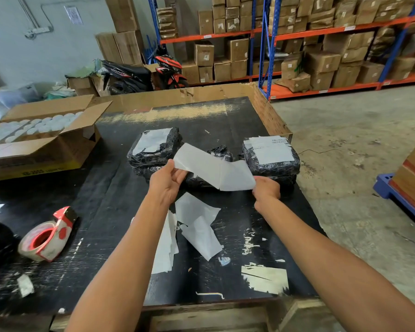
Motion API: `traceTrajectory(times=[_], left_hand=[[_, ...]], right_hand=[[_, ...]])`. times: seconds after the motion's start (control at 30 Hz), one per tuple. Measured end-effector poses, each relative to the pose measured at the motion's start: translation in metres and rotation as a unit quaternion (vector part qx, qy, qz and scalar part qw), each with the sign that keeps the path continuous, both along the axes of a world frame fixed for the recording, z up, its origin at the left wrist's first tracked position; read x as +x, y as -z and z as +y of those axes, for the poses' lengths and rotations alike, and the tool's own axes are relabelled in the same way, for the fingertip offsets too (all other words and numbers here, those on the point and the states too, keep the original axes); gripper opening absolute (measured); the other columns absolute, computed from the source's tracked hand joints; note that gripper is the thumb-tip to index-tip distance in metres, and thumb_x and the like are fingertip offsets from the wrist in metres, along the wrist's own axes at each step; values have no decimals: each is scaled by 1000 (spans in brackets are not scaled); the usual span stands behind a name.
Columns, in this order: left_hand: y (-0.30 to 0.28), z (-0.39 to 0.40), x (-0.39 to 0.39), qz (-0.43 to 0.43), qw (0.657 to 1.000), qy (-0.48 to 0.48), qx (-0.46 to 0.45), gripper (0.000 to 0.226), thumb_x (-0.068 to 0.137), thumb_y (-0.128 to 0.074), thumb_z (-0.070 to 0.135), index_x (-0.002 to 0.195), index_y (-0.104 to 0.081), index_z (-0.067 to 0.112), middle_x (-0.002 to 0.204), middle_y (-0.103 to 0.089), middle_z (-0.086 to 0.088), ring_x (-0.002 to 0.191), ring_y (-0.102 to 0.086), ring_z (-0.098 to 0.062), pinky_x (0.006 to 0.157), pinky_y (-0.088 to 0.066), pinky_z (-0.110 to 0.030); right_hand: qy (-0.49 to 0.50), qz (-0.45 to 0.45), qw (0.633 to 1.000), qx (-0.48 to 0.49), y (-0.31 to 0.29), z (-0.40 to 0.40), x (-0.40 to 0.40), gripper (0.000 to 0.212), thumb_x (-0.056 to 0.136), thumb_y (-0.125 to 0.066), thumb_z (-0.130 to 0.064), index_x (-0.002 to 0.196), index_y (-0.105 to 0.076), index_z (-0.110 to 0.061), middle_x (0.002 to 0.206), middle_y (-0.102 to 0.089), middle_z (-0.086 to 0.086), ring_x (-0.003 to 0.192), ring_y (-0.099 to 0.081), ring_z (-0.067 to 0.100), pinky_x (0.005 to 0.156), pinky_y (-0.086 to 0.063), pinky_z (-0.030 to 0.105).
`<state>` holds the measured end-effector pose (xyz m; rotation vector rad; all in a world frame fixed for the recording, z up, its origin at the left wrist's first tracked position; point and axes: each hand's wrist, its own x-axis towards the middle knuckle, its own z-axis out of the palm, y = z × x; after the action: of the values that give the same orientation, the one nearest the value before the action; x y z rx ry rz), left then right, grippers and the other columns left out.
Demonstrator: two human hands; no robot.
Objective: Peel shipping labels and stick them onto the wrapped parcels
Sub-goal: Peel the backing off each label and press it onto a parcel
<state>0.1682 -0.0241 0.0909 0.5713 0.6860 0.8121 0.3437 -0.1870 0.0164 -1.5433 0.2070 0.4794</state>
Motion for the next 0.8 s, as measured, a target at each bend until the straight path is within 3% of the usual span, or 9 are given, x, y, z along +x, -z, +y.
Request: traceTrajectory(times=[0.07, 0.13, 0.23, 0.4, 0.5, 0.57, 0.67, 0.73, 0.8], left_hand=[[-3, 8, -5, -32, 998, -41, -33, 16, 104, -50, 6, 109, -59, -6, 112, -69, -22, 105, -71, -30, 83, -61, -38], [-9, 16, -10, -72, 993, -80, -47, 21, 103, -50, 6, 120, -58, -4, 121, -67, -21, 115, -67, -31, 89, -59, -39], [-17, 16, -9, -65, 995, -69, -1, 22, 104, -52, 8, 123, -57, -2, 108, -71, -18, 94, -72, -26, 70, -64, -36], [-26, -3, 13, -58, 997, -47, 18, 13, 104, -53, 10, 101, -62, 1, 90, -76, -14, 78, -76, -23, 79, -63, -41], [-24, -13, 22, -48, 998, -34, 21, 15, 104, -54, 12, 99, -63, 1, 84, -77, -13, 73, -77, -21, 79, -63, -40], [-21, -15, 26, -29, 999, -30, 30, 17, 104, -53, 13, 97, -63, 1, 84, -77, -13, 73, -77, -20, 83, -62, -40], [-32, -32, 30, -17, 998, -34, 47, 19, 104, -52, 12, 94, -63, 0, 75, -78, -10, 71, -77, -19, 79, -63, -41], [-28, -34, 31, -1, 998, -40, 41, 19, 104, -52, 12, 93, -63, 1, 72, -78, -9, 68, -77, -18, 68, -65, -35], [-25, -39, 34, 21, 998, -48, 38, 19, 104, -53, 12, 90, -63, 2, 76, -77, -10, 69, -76, -17, 64, -64, -31]], right_hand=[[47, 18, 999, -17, 6, -10, 4, 22, 92, -58, -5, 96, -79, -10, 102, -73, 15, 67, -62, 22, 53, -48, 26], [28, 48, 998, -37, 11, -18, 9, 23, 96, -55, -1, 110, -73, 0, 115, -71, 21, 83, -66, 27, 67, -55, 33], [-92, 92, 991, 4, 10, -19, -3, 18, 94, -59, 6, 107, -71, 5, 96, -71, 20, 72, -62, 26, 60, -49, 36], [-313, 42, 947, -55, 1, 3, -46, 33, 97, -42, 7, 84, -69, -9, 76, -61, 7, 62, -53, 13, 58, -44, 22], [-421, 2, 900, -109, 0, 1, -60, 31, 94, -42, 5, 93, -68, -14, 81, -62, 6, 61, -54, 13, 55, -46, 20], [-460, -40, 876, -139, -3, -1, -58, 26, 93, -51, -2, 105, -68, -16, 96, -67, 5, 79, -64, 16, 66, -56, 24], [-338, -200, 905, -165, -17, -13, -42, 34, 91, -58, -6, 120, -64, -23, 124, -61, 3, 110, -62, 22, 93, -54, 38], [-234, -319, 912, -110, -24, -15, -41, 45, 88, -62, -7, 127, -54, -28, 132, -47, -3, 116, -56, 18, 98, -50, 37], [-198, -444, 871, -67, -31, -15, -41, 53, 81, -68, -15, 127, -48, -30, 128, -38, -9, 117, -50, 13, 98, -46, 32]])
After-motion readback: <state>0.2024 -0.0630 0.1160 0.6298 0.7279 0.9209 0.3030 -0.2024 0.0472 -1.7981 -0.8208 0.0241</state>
